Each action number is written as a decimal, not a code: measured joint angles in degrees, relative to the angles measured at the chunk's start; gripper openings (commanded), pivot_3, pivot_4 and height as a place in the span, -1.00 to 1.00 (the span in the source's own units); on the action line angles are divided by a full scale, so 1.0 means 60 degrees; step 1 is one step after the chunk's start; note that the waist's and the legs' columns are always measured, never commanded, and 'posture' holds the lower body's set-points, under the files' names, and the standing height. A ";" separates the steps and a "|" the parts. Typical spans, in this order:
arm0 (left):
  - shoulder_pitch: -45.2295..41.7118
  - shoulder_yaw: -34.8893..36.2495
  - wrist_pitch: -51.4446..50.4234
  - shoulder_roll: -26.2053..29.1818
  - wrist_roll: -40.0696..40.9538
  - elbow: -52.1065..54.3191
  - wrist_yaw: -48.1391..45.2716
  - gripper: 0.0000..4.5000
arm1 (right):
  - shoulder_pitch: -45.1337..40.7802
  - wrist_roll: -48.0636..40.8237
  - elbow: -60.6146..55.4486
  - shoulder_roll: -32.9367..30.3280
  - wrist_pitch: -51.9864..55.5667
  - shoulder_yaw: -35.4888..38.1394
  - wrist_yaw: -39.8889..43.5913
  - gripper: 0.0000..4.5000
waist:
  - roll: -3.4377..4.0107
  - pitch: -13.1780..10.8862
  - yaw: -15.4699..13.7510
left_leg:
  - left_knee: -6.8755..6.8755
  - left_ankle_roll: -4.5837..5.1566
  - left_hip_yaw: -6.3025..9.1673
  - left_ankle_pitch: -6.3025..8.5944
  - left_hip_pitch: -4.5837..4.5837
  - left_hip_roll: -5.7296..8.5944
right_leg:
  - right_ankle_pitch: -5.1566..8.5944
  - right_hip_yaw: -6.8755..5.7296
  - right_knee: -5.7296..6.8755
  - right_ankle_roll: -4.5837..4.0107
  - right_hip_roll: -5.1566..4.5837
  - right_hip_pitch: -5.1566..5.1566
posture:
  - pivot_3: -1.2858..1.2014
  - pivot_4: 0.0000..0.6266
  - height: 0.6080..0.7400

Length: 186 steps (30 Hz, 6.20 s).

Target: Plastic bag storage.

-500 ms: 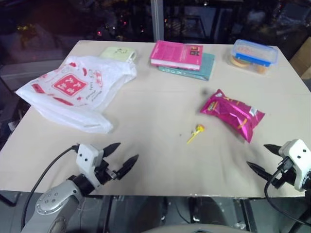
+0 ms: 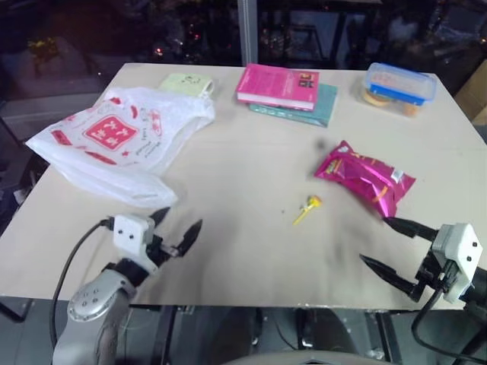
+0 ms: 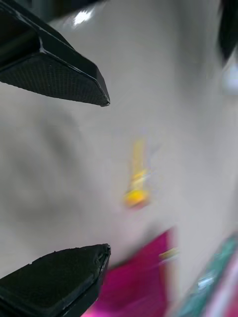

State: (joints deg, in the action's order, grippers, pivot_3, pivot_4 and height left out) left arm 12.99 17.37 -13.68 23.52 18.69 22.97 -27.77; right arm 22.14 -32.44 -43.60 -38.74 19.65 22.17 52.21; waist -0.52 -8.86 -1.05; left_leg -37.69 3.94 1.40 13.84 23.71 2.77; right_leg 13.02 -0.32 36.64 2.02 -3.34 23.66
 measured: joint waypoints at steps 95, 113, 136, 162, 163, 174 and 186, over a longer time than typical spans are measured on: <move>-0.4865 -0.0327 -0.8637 0.0815 -0.2280 0.1593 0.2893 0.98 | -0.4022 0.1462 0.0892 -0.0135 0.2540 -0.3806 -0.2673 1.00 | -0.0076 -0.0019 0.0044 | -0.0093 -0.0031 0.0021 -0.0010 0.0007 0.0025 | -0.0027 -0.0003 0.0155 0.0033 -0.0003 0.0022 | 0.03 -0.52 1.00; -0.5602 -0.0670 -0.9690 -0.0437 -0.2737 -0.0120 0.4091 0.98 | -0.4745 0.1247 0.1050 -0.0193 0.2729 -0.3931 -0.2435 1.00 | -0.0080 -0.0019 -0.0202 | -0.0113 -0.0034 0.0029 -0.0013 0.0014 0.0023 | -0.0027 -0.0013 0.0156 0.0034 0.0004 0.0018 | 0.03 -0.52 1.00; -0.4751 -0.2488 -0.8613 0.0385 0.0135 0.0199 0.0153 -0.99 | -0.4190 0.1244 0.0604 -0.0253 0.2737 -0.3529 -0.2746 1.00 | -0.0068 -0.0019 -0.0178 | -0.0098 -0.0028 0.0027 -0.0007 0.0020 0.0023 | -0.0003 -0.0015 0.0139 -0.0005 -0.0015 0.0020 | 0.03 -0.52 1.00; -0.7907 -0.2711 -0.8862 0.3759 0.2169 0.0761 0.2073 -0.02 | -0.4651 -0.0179 0.0403 -0.0057 0.2453 -0.3064 -0.1785 1.00 | 0.0008 -0.0075 -0.0137 | -0.0066 -0.0004 0.0023 -0.0045 0.0003 0.0025 | -0.0029 -0.0004 0.0045 0.0041 0.0024 -0.0024 | 0.03 -0.52 1.00; -0.7898 -0.3374 -0.8542 0.3634 0.1445 0.0400 0.2491 -0.02 | -0.4645 -0.0275 0.0361 -0.0061 0.2401 -0.3036 -0.1692 1.00 | 0.0006 -0.0076 -0.0135 | -0.0063 -0.0004 0.0019 -0.0044 0.0009 0.0025 | -0.0030 -0.0001 0.0044 0.0042 0.0022 -0.0013 | 0.03 -0.52 1.00; -0.7293 -0.5201 -0.6239 0.1538 -0.1498 -0.2662 0.3408 0.82 | -0.3972 -0.0371 -0.0171 -0.0367 0.2245 -0.2453 -0.1808 1.00 | -0.0012 -0.0085 -0.0202 | -0.0034 -0.0002 0.0021 -0.0039 0.0040 0.0018 | -0.0029 -0.0001 0.0027 0.0040 0.0005 0.0022 | 0.03 -0.52 1.00; -0.8451 -0.5656 -0.3737 0.0346 -0.4128 -0.5836 0.4067 0.82 | -0.3692 -0.0326 -0.0451 -0.0470 0.2250 -0.2375 -0.2133 1.00 | -0.0012 -0.0076 -0.0182 | -0.0054 0.0034 0.0020 -0.0019 0.0031 0.0021 | -0.0031 -0.0007 0.0038 0.0042 -0.0003 0.0010 | 0.03 -0.52 1.00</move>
State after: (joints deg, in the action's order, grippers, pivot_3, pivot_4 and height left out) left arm -37.72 -16.56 -36.10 25.60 -6.08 -12.04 -3.37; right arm -0.01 -34.40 -46.31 -41.56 33.15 7.92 39.41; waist -0.59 -9.31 -2.14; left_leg -38.02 4.14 1.52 13.72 23.90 2.89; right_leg 12.83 -0.36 36.87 2.27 -3.36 23.72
